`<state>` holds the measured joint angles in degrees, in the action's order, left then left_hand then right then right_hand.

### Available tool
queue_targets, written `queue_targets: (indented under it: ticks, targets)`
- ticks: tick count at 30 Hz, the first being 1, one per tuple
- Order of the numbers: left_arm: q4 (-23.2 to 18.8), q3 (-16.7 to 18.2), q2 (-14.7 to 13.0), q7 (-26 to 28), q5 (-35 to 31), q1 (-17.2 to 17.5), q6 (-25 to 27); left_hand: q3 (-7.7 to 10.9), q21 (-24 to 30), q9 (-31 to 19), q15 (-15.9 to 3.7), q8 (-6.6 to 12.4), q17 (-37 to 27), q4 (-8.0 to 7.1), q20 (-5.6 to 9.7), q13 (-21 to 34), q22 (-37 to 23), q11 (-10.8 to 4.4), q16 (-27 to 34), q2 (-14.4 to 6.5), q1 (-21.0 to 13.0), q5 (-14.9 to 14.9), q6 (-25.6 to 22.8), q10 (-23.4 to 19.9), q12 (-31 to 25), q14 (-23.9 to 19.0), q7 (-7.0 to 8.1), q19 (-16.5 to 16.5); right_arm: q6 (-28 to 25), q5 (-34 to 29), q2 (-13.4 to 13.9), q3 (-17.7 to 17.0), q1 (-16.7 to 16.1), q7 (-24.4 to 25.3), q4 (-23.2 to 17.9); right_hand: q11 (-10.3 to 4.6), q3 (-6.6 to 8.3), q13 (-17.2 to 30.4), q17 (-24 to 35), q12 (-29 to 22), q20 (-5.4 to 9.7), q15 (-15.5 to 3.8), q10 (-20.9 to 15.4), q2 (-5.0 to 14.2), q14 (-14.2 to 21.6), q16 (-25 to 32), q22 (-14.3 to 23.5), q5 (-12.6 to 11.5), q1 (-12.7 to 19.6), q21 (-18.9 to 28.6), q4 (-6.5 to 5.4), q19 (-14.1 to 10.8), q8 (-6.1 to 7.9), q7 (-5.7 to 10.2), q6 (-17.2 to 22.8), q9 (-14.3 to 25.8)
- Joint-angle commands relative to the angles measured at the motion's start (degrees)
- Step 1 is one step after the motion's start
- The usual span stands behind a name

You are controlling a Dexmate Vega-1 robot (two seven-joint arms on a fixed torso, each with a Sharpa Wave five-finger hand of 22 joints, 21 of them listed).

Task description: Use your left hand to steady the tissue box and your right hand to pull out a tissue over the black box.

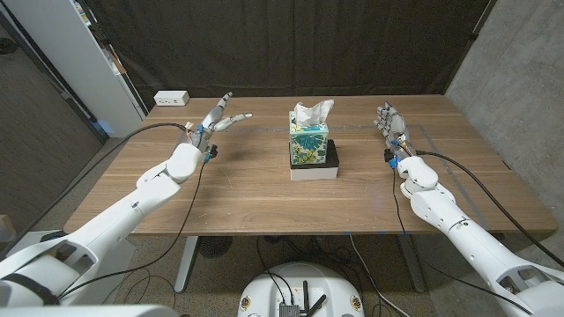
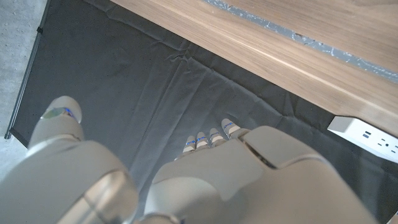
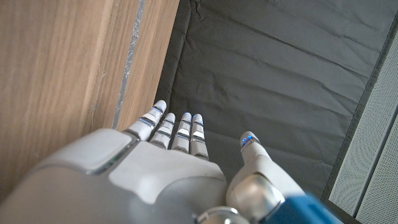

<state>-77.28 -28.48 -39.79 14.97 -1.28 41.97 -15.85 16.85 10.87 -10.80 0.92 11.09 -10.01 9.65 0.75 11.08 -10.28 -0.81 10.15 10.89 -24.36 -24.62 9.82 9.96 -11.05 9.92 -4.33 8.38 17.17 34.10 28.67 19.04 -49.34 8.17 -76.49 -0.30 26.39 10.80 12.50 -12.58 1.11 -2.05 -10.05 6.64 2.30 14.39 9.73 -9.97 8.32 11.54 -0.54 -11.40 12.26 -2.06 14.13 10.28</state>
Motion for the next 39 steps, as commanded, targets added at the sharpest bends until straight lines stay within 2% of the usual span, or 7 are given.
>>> queue_targets:
  ticks: [1, 39]
  targets:
    - [-0.43, -0.71, 0.01, 1.22, -2.16, -0.44, 0.46, -0.51, 0.32, -0.3, 0.49, 0.64, -0.22, 0.06, 0.48, 0.15, -0.12, 0.53, 0.36, -0.01, -0.62, -0.44, 27.37, 19.95, -0.45, 14.34, -0.22, 0.16, 0.15, -0.41, -0.1, 0.06, 0.48, 0.26, 0.68, -0.22, 0.0, 0.26, 0.05, 0.23, -0.43, -1.92, -0.51, -0.42, 0.39, -0.2, 0.24, 0.08, 0.41, -0.01, 0.44, 0.11, -0.22, 0.19, 0.61, 0.09]
    - [-11.86, 2.91, -3.92, 3.13, -2.34, 9.16, 2.55, -3.42, 0.62, -0.26, 0.07, 1.19, -0.18, -0.27, 0.97, 0.17, -0.12, 0.16, 0.49, -0.28, -1.91, -1.97, 25.96, 18.72, -0.83, 13.51, 0.06, -0.6, 0.66, -1.04, -1.0, 0.22, 0.77, 1.55, 1.08, -0.21, -0.45, 0.28, -0.51, 0.65, -0.69, -1.34, -0.7, -0.57, 0.53, -0.73, 0.23, -0.03, 0.65, -0.13, 1.73, 0.09, -0.71, -0.6, 0.7, 0.11]
